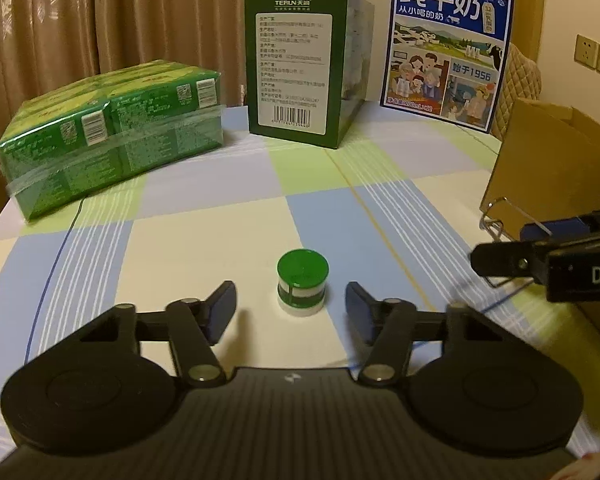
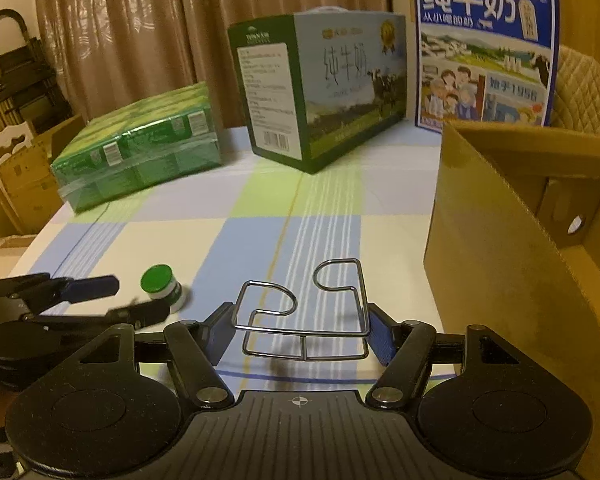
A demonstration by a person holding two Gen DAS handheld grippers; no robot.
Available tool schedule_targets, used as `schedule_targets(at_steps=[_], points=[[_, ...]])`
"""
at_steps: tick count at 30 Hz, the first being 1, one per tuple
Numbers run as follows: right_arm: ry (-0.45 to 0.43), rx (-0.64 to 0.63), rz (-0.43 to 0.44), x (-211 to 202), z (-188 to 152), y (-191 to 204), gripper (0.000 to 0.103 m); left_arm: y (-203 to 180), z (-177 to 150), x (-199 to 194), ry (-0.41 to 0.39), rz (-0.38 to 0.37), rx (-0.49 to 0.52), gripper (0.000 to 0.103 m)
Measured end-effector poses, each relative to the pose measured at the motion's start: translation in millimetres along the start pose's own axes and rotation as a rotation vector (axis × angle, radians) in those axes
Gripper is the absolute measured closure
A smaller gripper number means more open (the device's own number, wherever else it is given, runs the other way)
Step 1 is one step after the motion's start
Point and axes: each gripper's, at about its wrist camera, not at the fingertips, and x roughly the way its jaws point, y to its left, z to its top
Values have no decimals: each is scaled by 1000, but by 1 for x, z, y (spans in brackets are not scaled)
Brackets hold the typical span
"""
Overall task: Organize rigid objects
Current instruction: 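Grasp the green-capped jar with the left tool while the right tool grasps the wire holder, then lift and carry the jar and wire holder over the cardboard box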
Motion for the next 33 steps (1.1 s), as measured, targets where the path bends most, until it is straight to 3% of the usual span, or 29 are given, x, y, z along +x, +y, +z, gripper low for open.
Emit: schedule_targets(at_steps=[12, 23, 33], points=[[13, 7, -1, 11, 2, -8, 38, -8, 0, 21, 7, 6, 52, 78], [-6, 5, 3, 0, 5, -5, 38, -9, 2, -1, -2, -3, 7, 78], [-46, -65, 33, -55, -6, 15, 38, -20, 4, -81, -40, 39, -47, 78]])
